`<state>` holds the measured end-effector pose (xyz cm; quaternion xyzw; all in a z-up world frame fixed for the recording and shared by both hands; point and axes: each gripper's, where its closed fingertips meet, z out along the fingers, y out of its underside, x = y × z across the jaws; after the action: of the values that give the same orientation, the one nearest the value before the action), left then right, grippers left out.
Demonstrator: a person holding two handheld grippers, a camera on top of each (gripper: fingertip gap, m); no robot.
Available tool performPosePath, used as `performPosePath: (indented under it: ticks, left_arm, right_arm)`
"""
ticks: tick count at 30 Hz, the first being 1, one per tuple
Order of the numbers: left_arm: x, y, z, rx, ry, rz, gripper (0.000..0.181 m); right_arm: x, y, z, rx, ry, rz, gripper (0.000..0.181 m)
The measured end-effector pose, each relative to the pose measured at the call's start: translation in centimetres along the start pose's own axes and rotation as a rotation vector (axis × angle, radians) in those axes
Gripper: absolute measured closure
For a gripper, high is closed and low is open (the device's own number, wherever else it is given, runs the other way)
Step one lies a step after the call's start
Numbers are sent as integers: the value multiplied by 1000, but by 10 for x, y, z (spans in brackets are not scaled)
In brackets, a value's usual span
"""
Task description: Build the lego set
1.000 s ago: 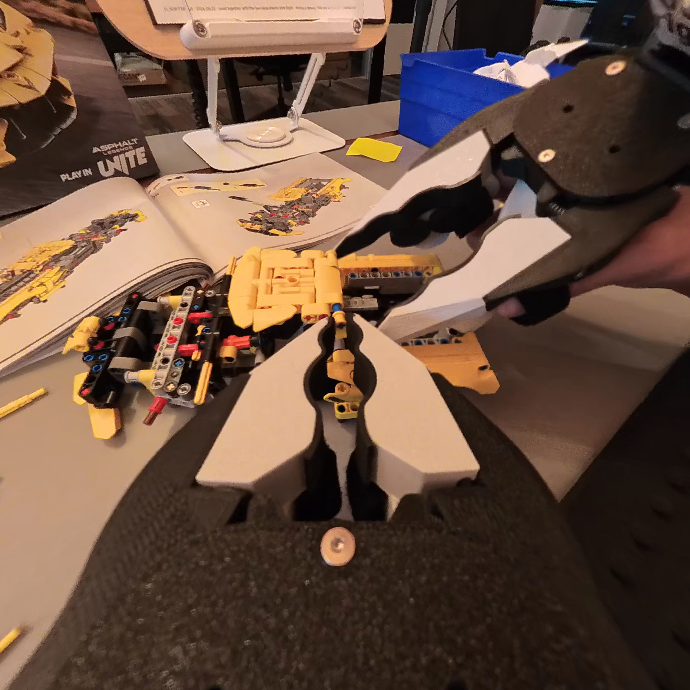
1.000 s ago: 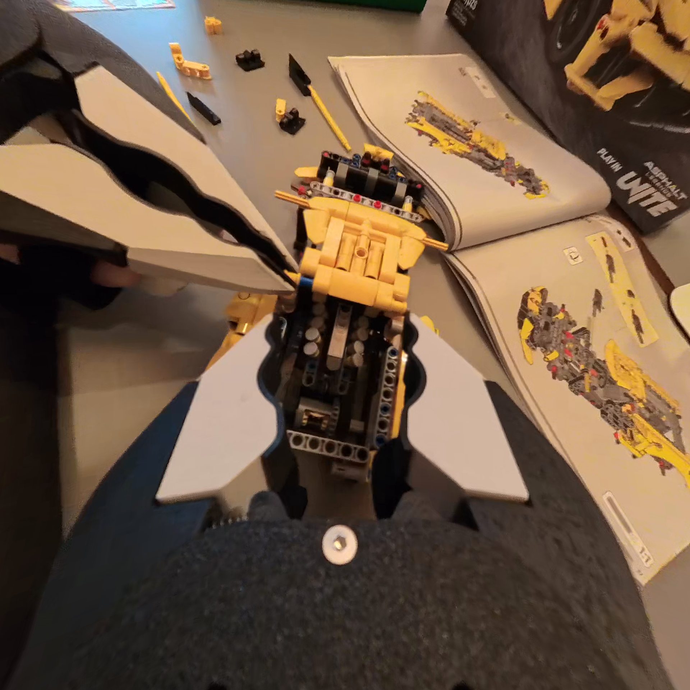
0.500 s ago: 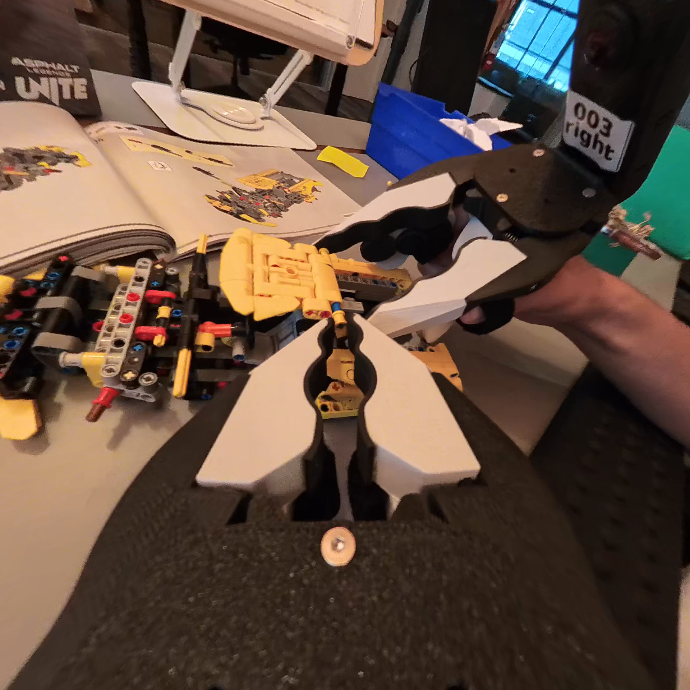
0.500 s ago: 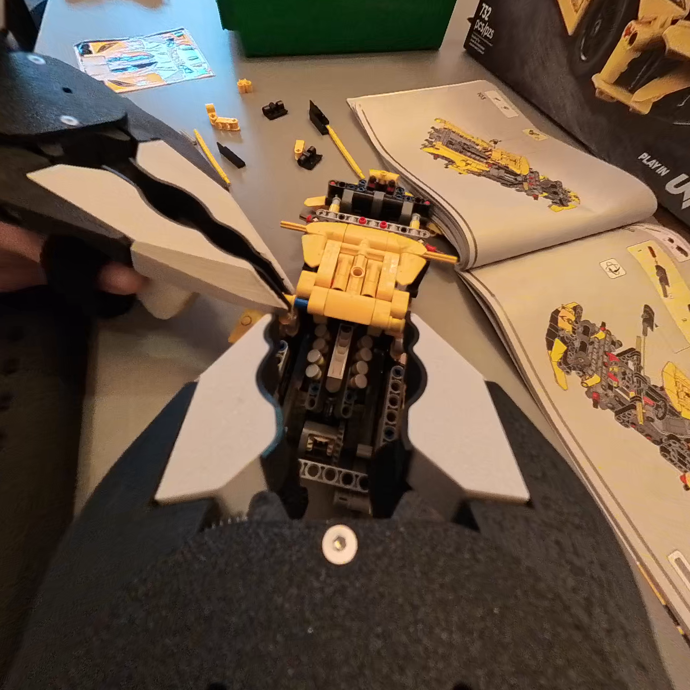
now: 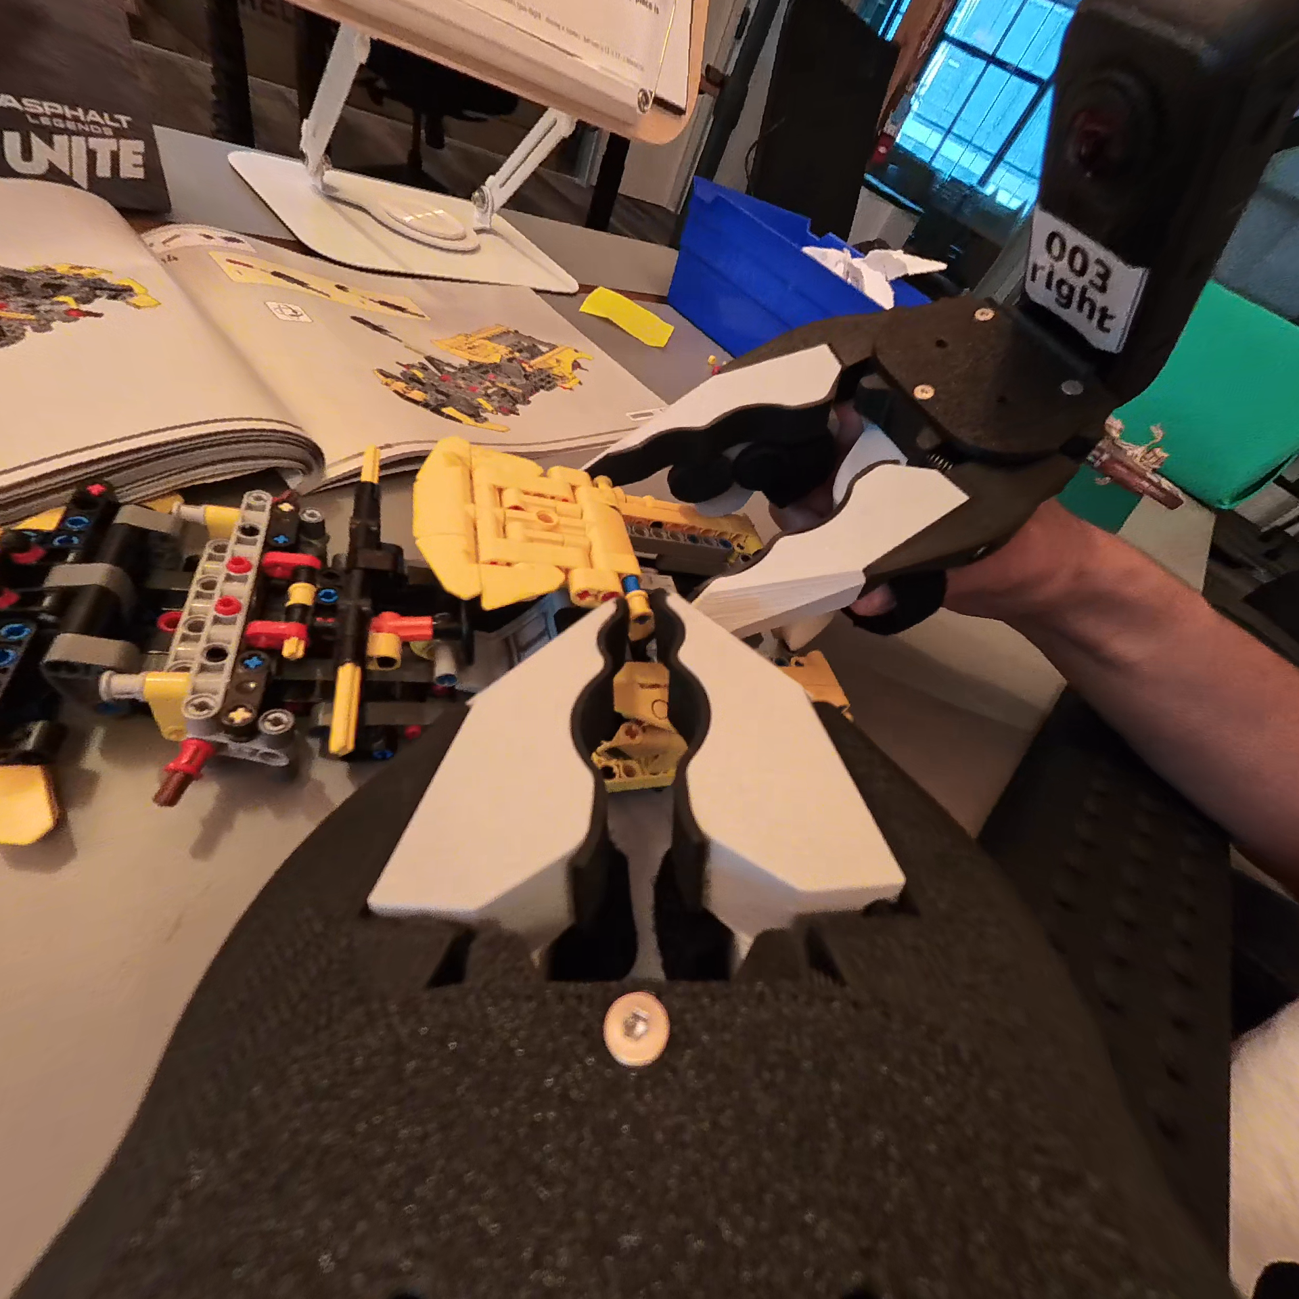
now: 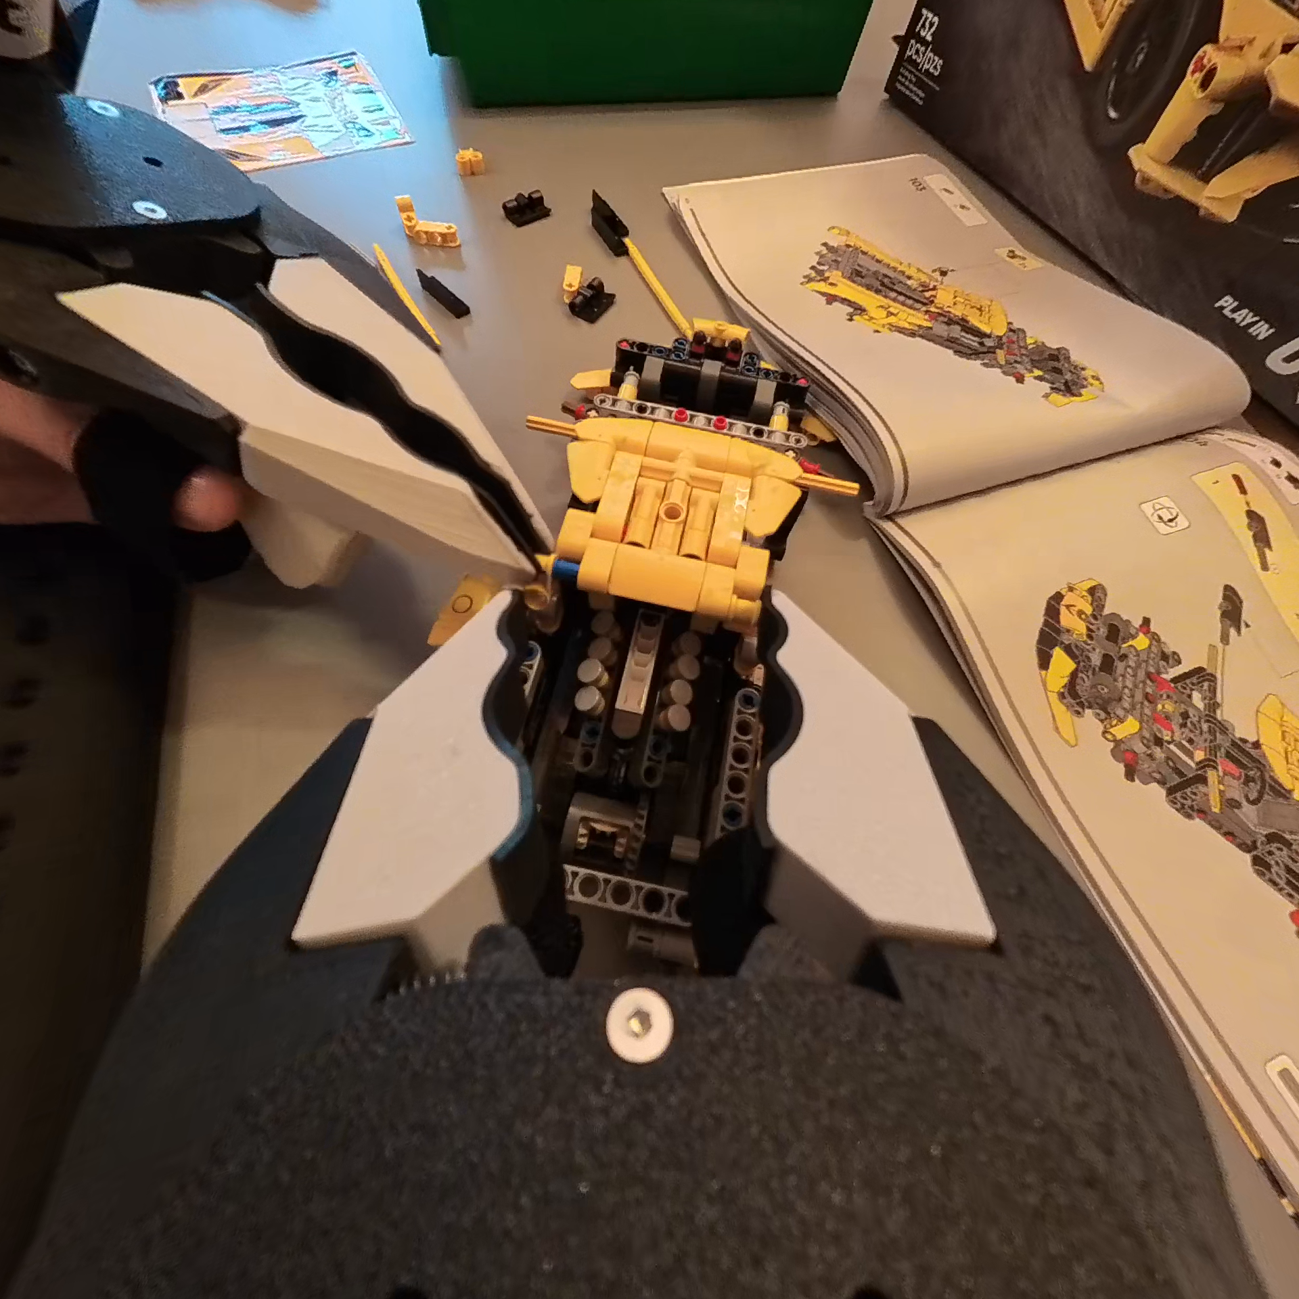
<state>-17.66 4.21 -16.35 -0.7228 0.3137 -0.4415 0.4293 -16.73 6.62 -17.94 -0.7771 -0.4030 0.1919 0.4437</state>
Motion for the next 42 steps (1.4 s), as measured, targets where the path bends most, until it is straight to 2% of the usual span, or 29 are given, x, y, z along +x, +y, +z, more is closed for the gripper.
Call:
performPosePath:
  ticks: [7,12,16,27,31,37,42]
  left_arm:
    - [0,-1,-2,1,43,-47,175]
    - [1,3,1,-59,67,-100,175]
    - [0,4,0,-118,30,-169,176]
    - [0,4,-1,-281,23,-96,177]
    - [-2,3,-1,-336,46,-64,177]
    - [-2,3,0,-371,112,-107,176]
    - [-5,-1,-7,-346,165,-126,175]
  right_arm:
    - [0,0,0,1,0,0,117]
    - [0,0,0,-2,2,2,118]
    - [-1,0,0,-4,17,8,117]
    - [-1,-4,2,14,72,10,104]
    - [-2,-7,4,24,86,-4,110]
    - [1,-5,3,9,94,-21,115]
    - [1,-6,5,6,110,-16,115]
